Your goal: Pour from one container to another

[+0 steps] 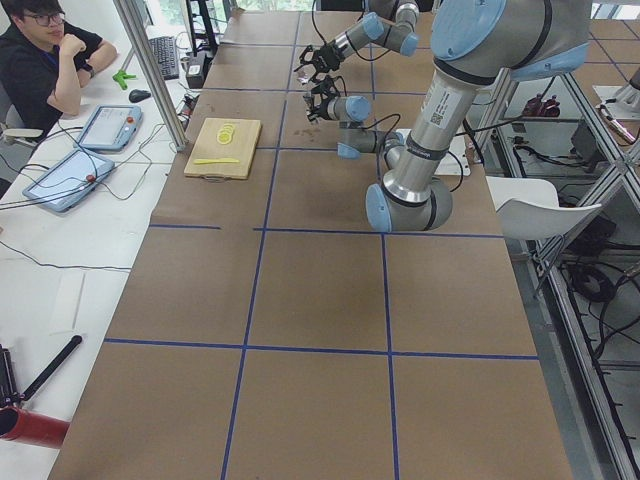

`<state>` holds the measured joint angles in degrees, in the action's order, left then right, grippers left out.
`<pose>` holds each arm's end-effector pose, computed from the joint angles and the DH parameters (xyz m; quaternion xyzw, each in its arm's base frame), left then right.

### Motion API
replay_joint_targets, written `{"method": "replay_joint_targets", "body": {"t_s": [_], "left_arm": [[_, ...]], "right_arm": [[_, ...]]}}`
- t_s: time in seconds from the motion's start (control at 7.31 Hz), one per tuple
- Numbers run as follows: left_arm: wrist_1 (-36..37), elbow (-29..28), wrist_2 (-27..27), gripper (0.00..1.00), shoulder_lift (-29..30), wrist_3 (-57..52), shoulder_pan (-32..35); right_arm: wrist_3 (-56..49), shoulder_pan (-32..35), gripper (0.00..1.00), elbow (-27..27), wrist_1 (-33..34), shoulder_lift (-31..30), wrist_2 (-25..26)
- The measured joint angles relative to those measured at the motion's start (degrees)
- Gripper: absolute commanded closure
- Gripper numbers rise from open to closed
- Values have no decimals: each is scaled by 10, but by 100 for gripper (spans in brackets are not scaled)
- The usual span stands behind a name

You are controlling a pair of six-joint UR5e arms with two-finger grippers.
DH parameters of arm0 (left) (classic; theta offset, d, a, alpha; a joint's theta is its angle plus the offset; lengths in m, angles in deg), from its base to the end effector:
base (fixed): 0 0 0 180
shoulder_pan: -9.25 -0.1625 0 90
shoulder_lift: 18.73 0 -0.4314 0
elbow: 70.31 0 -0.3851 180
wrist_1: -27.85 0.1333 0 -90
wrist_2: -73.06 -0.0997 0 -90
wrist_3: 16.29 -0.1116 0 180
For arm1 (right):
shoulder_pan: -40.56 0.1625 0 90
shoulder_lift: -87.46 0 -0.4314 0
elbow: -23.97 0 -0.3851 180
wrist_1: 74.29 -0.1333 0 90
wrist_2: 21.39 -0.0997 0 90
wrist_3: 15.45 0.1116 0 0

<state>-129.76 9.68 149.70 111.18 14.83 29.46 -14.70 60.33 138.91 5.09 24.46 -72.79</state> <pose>0.6069 -0.3929 0.1884 0.5346 0.5270 0.1343 0.6468 -0.4552 -0.3792 0.1954 0.5630 -0.0545 -0.3186 0.7606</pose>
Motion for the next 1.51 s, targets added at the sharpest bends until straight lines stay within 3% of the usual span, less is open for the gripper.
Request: {"method": "replay_joint_targets", "body": {"t_s": [0.55, 0.96, 1.23, 1.51], "left_arm": [[-19, 2, 0, 100, -3, 1, 3], [-30, 2, -1, 100, -9, 1, 5], [-68, 4, -3, 100, -30, 5, 10], [-84, 25, -7, 100, -52, 53, 22]], "right_arm": [[86, -8, 100, 4, -84, -37, -3], [149, -4, 100, 51, -99, -72, -7], [240, -2, 100, 81, -116, -116, -8], [336, 2, 100, 89, -196, -197, -8]]}}
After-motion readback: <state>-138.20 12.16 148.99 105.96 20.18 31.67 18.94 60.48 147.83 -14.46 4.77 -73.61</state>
